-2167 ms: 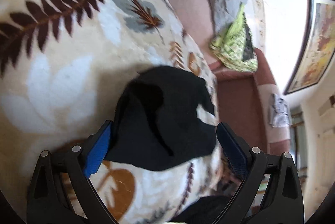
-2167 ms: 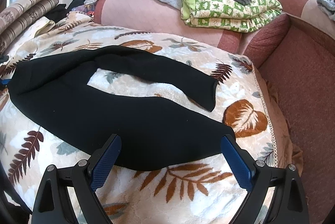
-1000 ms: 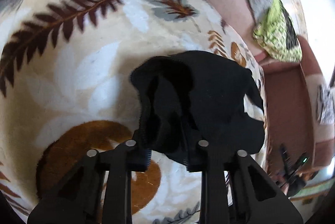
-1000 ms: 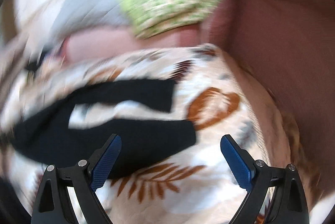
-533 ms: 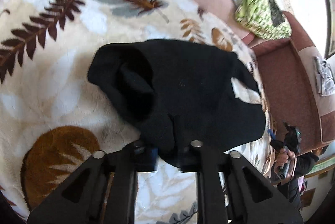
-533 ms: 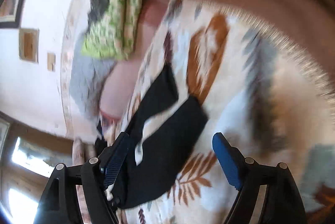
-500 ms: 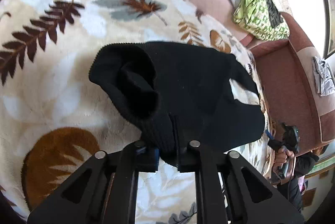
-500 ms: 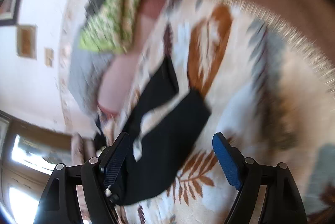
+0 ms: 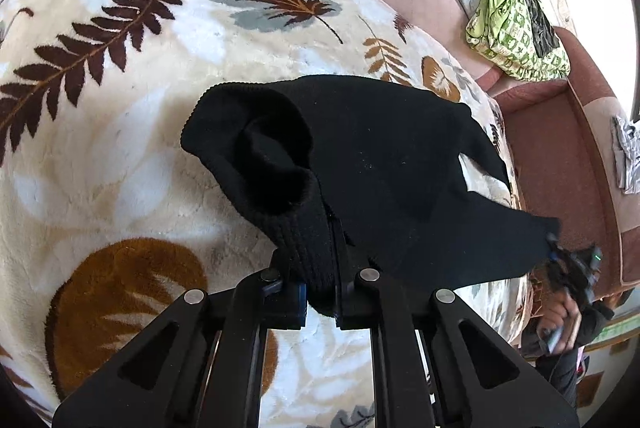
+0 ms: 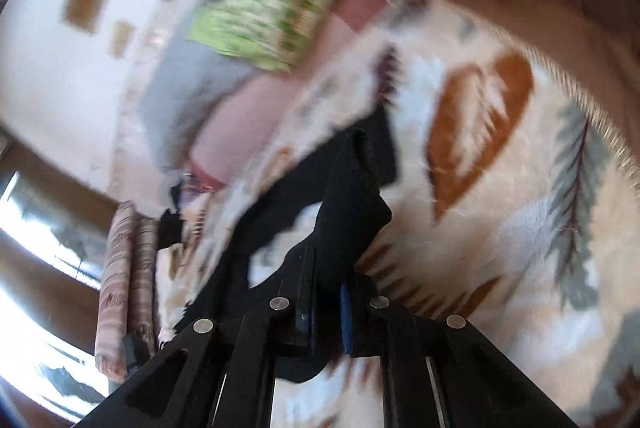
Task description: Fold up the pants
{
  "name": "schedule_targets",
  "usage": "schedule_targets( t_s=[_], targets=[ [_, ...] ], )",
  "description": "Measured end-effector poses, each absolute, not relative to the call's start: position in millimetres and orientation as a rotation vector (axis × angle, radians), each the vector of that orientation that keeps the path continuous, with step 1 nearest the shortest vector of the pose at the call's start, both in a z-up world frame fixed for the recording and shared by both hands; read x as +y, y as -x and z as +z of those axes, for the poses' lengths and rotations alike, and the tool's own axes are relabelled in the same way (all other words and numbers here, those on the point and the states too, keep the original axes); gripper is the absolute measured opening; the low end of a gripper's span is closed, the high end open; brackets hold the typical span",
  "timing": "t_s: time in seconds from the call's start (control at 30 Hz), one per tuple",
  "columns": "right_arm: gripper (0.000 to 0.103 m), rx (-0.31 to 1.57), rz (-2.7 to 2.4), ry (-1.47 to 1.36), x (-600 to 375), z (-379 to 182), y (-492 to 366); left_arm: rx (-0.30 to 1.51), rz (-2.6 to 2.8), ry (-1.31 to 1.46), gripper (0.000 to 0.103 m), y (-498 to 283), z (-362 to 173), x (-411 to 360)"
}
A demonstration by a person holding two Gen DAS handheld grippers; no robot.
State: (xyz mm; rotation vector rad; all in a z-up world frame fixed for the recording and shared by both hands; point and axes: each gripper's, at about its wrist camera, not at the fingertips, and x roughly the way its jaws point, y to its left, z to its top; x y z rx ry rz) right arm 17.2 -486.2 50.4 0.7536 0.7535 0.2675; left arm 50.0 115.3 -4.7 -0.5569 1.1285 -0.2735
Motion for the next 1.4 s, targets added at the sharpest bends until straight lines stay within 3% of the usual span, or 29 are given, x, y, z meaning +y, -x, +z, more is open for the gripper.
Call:
schedule_targets(
  t_s=[0.1, 0.17, 0.23, 0.27, 0.37, 0.57, 0.63, 0.8, 1.07, 1.1, 1.2, 1.4],
  targets=[
    [0.014, 0.558, 0.301, -0.720, -480.9, 93.6, 11.5, 1.137, -0.270, 0.561, 0.007, -50.4, -6.2, 116.4],
    [0.026, 0.320, 0.220, -0.675, -492.2, 118.8, 38.7, 1.140, -0.269, 0.563, 0.007, -51.1, -6.7, 116.9],
    [0.047, 0.178, 0.137, -0.690, -504.9, 121.2, 57.1, 1.138, -0.270, 0.566, 0.007, -50.8, -6.3, 117.7],
    [0.048, 0.184, 0.101, -0.714, -509.8, 116.6, 57.2, 1.138, -0.270, 0.568, 0.007, -50.5, -6.4, 118.1],
    [0.048, 0.336, 0.032, -0.799, -527.6, 92.4, 43.7, 1.138, -0.268, 0.573, 0.007, -50.2, -6.7, 118.9],
    [0.048, 0.849, 0.047, -1.071, -538.2, 3.2, 6.6, 1.143, -0.264, 0.576, 0.008, -50.5, -8.3, 119.4],
    [0.048, 0.878, 0.101, -1.192, -538.7, -14.1, 5.0, 1.143, -0.262, 0.575, 0.008, -50.3, -8.1, 119.3],
    [0.049, 1.028, 0.038, -1.153, -527.1, -34.7, -2.3, 1.145, -0.261, 0.577, 0.008, -50.7, -8.7, 119.6],
    [0.048, 0.980, 0.037, -1.193, -534.7, -38.0, -0.5, 1.157, -0.255, 0.582, 0.008, -52.1, -11.6, 121.2],
    [0.046, 0.976, 0.046, -1.186, -535.6, -37.0, 1.3, 1.156, -0.256, 0.578, 0.008, -52.3, -11.2, 120.8],
    [0.004, 0.972, 0.098, -1.086, -530.5, -25.8, -6.6, 1.132, -0.257, 0.553, 0.008, -50.8, -6.7, 118.8],
    [0.004, 0.906, 0.105, -0.992, -532.5, 0.7, 10.4, 1.096, -0.262, 0.520, 0.005, -25.8, 22.0, 123.6]
  ],
)
